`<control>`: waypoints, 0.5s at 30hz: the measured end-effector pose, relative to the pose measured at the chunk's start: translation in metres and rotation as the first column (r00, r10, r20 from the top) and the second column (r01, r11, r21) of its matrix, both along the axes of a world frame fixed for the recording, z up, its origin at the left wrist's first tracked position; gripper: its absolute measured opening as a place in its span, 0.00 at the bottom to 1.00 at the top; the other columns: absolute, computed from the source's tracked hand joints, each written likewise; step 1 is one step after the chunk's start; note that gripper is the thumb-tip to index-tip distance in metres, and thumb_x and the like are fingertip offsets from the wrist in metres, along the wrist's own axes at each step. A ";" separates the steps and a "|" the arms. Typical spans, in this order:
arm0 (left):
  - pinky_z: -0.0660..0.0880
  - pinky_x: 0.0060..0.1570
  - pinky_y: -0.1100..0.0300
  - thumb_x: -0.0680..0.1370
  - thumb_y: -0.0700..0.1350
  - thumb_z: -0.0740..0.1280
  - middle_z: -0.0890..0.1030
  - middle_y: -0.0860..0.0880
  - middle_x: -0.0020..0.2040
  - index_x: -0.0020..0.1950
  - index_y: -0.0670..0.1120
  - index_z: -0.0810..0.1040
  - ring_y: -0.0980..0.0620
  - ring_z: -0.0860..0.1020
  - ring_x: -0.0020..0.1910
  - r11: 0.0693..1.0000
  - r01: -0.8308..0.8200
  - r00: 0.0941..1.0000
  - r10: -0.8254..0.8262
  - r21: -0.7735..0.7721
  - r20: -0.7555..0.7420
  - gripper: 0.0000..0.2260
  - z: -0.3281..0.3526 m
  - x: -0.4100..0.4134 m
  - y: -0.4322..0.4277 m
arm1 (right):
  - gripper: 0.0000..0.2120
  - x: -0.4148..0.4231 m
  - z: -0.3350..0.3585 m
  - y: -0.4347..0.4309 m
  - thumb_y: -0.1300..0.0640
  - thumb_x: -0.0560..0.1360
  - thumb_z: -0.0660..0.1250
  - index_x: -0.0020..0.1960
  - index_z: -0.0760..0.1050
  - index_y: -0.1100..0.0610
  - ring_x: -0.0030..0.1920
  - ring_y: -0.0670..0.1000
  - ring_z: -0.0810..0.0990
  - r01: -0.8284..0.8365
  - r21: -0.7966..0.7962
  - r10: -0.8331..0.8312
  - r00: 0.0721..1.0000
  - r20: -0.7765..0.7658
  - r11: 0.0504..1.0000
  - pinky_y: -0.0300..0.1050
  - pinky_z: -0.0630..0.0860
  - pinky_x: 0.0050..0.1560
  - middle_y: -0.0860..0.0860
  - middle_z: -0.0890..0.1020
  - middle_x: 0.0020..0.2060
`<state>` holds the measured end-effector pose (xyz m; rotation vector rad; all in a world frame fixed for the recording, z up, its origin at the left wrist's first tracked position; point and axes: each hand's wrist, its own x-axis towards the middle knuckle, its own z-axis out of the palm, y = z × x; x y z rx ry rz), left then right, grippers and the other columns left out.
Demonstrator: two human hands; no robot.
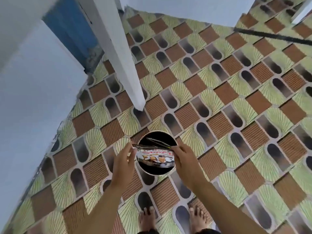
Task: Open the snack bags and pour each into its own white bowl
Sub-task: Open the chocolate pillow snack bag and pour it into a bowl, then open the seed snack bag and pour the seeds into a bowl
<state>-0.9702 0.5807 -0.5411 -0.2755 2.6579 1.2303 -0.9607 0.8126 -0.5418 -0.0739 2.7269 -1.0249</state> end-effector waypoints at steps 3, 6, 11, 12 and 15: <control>0.73 0.41 0.75 0.85 0.48 0.59 0.81 0.57 0.49 0.60 0.48 0.76 0.69 0.78 0.51 1.000 0.016 0.998 -0.016 0.005 0.067 0.09 -0.035 0.000 -0.004 | 0.11 -0.001 -0.040 -0.008 0.62 0.81 0.61 0.62 0.76 0.57 0.53 0.53 0.74 0.012 -0.004 -0.012 0.998 0.063 1.000 0.45 0.76 0.53 0.53 0.76 0.54; 0.76 0.56 0.65 0.84 0.47 0.62 0.81 0.55 0.58 0.66 0.53 0.73 0.60 0.78 0.60 0.998 0.057 0.982 -0.064 0.041 0.175 0.11 -0.053 0.003 -0.009 | 0.14 0.002 -0.052 -0.013 0.56 0.82 0.62 0.66 0.74 0.54 0.58 0.53 0.74 0.015 0.040 -0.021 0.990 0.139 0.999 0.51 0.76 0.59 0.52 0.76 0.58; 0.78 0.51 0.59 0.80 0.49 0.68 0.77 0.60 0.55 0.63 0.56 0.74 0.61 0.77 0.54 0.996 0.082 0.996 -0.080 -0.043 0.042 0.13 -0.006 0.001 -0.006 | 0.13 0.001 -0.006 -0.011 0.47 0.80 0.64 0.61 0.75 0.51 0.52 0.49 0.77 0.065 0.113 -0.075 0.994 0.085 0.991 0.47 0.79 0.50 0.48 0.79 0.53; 0.79 0.48 0.59 0.80 0.48 0.68 0.79 0.59 0.52 0.59 0.54 0.76 0.62 0.78 0.51 0.994 0.091 0.996 -0.092 -0.061 -0.018 0.08 0.014 -0.003 -0.003 | 0.10 -0.002 0.016 -0.011 0.47 0.80 0.64 0.57 0.76 0.50 0.48 0.48 0.78 0.076 0.112 -0.082 0.995 0.053 0.991 0.46 0.80 0.46 0.47 0.79 0.50; 0.79 0.42 0.63 0.81 0.46 0.66 0.82 0.55 0.44 0.53 0.49 0.80 0.60 0.80 0.43 0.984 0.144 0.976 -0.158 -0.102 -0.148 0.04 0.093 -0.016 0.012 | 0.07 -0.012 0.096 -0.013 0.48 0.80 0.64 0.50 0.76 0.51 0.39 0.46 0.77 0.106 0.089 -0.100 0.993 -0.063 0.990 0.42 0.77 0.37 0.46 0.79 0.43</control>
